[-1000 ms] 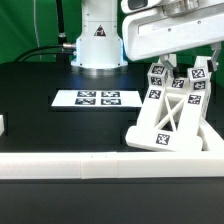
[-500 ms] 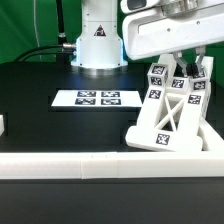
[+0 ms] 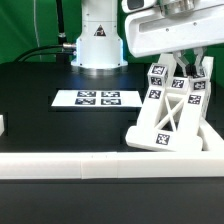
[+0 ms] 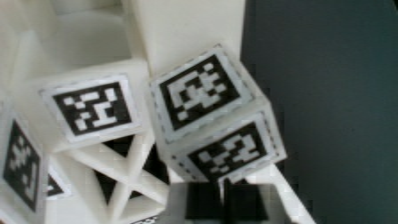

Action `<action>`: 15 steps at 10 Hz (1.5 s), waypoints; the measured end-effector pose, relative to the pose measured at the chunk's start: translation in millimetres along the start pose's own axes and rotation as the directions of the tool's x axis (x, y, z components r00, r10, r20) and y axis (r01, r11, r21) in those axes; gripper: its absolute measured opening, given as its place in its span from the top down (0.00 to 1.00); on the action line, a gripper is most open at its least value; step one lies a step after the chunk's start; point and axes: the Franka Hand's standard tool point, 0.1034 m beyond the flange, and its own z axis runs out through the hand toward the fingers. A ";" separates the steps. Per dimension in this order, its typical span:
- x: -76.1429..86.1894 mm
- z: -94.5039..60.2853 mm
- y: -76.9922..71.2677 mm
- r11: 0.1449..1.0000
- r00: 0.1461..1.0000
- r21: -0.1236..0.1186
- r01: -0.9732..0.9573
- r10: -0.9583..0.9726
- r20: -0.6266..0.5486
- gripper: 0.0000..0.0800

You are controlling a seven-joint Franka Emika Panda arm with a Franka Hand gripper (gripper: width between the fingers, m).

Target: Assemble chair

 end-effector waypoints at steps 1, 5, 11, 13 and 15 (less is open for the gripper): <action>1.0 0.6 -1.7 1.000 1.000 -0.003 0.012 -0.012 0.002 0.86; 4.4 -1.2 -5.6 0.998 0.998 -0.017 0.058 -0.058 -0.009 0.25; -3.4 9.2 -4.4 0.977 0.977 -0.028 0.212 -0.213 -0.010 0.19; -4.1 10.5 -4.2 0.977 0.978 -0.029 0.210 -0.210 -0.009 0.34; -3.8 11.7 -4.8 0.977 0.977 -0.029 0.211 -0.211 -0.014 0.65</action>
Offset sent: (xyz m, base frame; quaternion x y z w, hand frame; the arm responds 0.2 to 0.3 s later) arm 0.0059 0.0038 0.0044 -0.0131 -0.0051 -0.0804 0.9967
